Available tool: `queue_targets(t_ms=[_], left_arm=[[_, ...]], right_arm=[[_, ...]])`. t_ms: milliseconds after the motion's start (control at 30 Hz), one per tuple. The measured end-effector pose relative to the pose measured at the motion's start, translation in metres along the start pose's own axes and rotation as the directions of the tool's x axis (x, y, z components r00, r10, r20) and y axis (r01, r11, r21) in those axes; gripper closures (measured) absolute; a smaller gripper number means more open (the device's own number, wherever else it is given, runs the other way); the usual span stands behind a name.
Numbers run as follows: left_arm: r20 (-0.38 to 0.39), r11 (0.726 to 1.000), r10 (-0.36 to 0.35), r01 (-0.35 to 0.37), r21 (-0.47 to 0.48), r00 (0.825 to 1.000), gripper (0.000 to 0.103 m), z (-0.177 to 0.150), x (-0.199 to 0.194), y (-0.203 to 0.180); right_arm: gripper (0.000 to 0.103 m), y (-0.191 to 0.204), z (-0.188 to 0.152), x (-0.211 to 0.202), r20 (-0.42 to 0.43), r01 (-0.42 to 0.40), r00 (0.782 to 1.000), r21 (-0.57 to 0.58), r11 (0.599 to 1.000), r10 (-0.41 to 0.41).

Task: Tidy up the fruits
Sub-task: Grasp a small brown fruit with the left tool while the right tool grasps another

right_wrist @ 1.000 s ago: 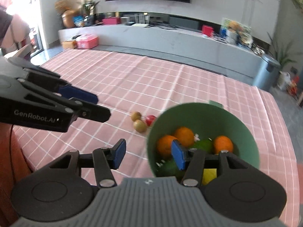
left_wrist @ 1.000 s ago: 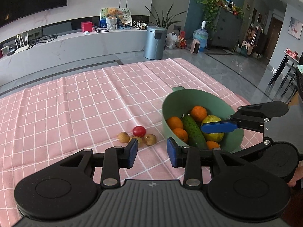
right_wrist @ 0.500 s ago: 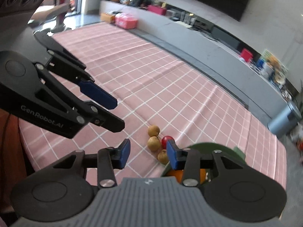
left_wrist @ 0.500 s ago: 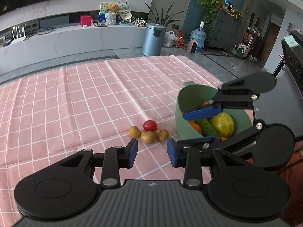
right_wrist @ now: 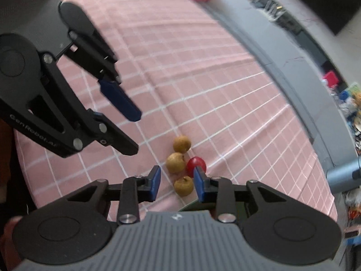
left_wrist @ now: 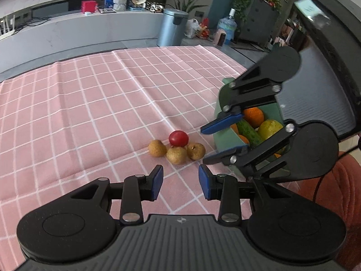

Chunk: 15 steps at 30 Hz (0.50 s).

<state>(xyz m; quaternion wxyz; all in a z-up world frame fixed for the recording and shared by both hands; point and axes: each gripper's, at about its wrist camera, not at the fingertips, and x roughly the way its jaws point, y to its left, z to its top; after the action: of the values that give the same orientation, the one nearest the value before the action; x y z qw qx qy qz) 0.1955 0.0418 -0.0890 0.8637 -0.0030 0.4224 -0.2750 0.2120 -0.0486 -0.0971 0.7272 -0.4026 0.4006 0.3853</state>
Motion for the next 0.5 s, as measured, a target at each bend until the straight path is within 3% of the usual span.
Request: queue_targets(t_ms=[167, 300, 500], left_arm=[[-0.011, 1.0, -0.024, 0.024, -0.002, 1.0, 0.065, 0.008, 0.016, 0.001], [-0.011, 1.0, -0.025, 0.025, -0.007, 1.0, 0.067, 0.008, 0.026, 0.003], [-0.041, 1.0, -0.023, 0.022, -0.01, 0.999, 0.069, 0.009, 0.041, 0.003]], right_arm=[[0.076, -0.017, 0.011, 0.02, -0.116, -0.064, 0.992, -0.054, 0.996, 0.058], [0.077, -0.029, 0.018, 0.028, -0.175, -0.139, 0.976, -0.044, 0.989, 0.13], [0.077, -0.036, 0.023, 0.046, -0.253, -0.19, 0.953, -0.063, 0.98, 0.169]])
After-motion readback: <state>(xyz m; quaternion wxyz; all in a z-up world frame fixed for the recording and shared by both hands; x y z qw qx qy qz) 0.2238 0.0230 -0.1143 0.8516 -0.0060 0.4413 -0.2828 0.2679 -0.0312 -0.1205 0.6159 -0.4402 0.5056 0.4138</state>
